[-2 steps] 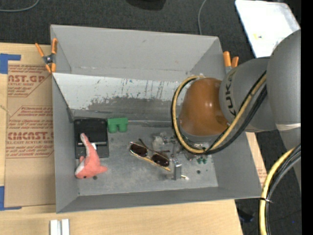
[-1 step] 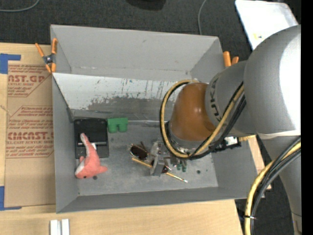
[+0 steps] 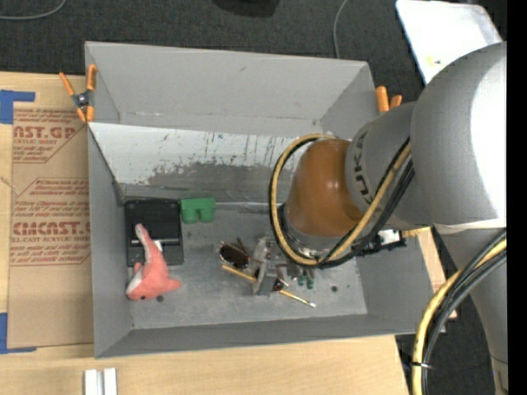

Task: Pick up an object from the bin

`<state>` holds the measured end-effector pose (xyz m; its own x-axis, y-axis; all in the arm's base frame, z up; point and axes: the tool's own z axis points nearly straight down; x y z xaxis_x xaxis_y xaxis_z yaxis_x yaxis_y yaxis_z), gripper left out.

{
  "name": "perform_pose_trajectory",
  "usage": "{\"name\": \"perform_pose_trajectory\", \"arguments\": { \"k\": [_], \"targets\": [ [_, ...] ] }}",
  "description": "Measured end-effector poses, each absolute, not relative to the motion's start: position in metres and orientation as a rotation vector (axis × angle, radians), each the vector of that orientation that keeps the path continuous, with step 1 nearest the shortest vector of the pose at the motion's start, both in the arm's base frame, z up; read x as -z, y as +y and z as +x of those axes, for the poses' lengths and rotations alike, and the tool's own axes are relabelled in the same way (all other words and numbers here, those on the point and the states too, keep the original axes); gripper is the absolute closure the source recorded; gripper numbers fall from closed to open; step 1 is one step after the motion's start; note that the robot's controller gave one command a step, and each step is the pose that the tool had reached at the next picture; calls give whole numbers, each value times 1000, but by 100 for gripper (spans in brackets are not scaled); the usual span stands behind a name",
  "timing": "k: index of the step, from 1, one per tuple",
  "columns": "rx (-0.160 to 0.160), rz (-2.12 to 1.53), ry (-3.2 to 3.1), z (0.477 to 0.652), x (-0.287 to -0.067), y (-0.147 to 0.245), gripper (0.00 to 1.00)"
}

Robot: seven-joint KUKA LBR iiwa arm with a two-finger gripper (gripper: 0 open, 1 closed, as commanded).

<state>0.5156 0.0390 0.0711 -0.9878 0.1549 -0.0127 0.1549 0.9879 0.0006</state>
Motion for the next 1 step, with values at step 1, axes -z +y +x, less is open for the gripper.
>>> {"name": "perform_pose_trajectory", "arguments": {
  "k": [1],
  "targets": [
    [3, 244, 3131, 512, -87, 39, 100]
  ]
}}
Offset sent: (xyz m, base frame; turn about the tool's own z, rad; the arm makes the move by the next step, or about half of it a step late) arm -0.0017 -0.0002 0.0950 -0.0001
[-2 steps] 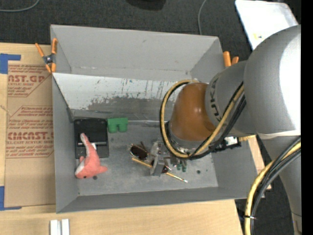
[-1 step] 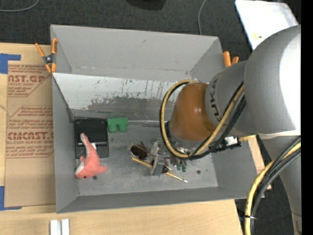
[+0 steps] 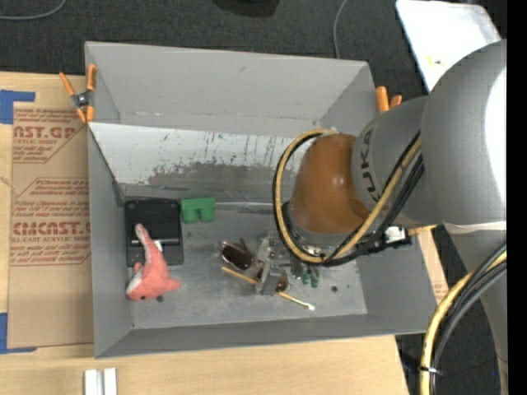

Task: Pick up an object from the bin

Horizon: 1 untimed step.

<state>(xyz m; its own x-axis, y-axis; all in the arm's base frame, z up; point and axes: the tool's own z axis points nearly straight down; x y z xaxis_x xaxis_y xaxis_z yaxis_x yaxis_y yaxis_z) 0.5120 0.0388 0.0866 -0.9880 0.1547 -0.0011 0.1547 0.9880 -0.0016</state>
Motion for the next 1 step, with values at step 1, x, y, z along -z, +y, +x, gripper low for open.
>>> {"name": "perform_pose_trajectory", "arguments": {
  "k": [1],
  "targets": [
    [2, 243, 3130, 513, -126, 39, 100]
  ]
}}
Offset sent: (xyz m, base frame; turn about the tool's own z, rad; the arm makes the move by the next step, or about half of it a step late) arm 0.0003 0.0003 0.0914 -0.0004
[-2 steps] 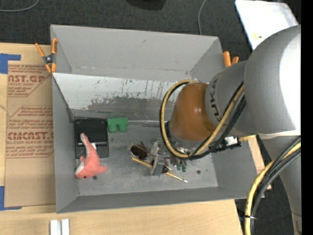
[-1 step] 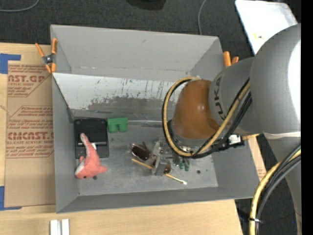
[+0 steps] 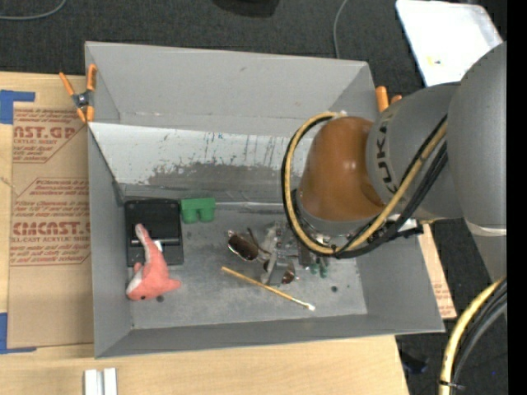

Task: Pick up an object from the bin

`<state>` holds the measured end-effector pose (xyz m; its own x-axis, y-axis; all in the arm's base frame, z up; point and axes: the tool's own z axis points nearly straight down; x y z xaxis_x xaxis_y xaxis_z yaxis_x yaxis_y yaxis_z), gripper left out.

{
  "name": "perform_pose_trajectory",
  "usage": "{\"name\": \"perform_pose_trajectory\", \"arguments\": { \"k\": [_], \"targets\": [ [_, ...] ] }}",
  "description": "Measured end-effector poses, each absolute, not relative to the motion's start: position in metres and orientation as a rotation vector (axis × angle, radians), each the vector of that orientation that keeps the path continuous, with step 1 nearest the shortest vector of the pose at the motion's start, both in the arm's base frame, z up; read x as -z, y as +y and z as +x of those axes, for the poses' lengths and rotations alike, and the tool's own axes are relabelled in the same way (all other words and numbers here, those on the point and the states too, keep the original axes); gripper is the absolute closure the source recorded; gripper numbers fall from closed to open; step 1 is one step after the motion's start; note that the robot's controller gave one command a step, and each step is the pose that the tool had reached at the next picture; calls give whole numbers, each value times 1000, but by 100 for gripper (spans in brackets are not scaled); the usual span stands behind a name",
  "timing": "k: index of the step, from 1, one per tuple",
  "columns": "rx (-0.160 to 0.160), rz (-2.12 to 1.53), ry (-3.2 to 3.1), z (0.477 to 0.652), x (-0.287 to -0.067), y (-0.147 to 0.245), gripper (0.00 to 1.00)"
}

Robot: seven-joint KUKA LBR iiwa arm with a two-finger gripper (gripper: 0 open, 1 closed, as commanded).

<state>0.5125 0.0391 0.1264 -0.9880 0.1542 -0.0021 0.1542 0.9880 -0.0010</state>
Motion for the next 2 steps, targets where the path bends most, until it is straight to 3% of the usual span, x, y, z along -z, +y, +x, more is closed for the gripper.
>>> {"name": "perform_pose_trajectory", "arguments": {
  "k": [2],
  "targets": [
    [2, 241, 3134, 512, -187, 40, 100]
  ]
}}
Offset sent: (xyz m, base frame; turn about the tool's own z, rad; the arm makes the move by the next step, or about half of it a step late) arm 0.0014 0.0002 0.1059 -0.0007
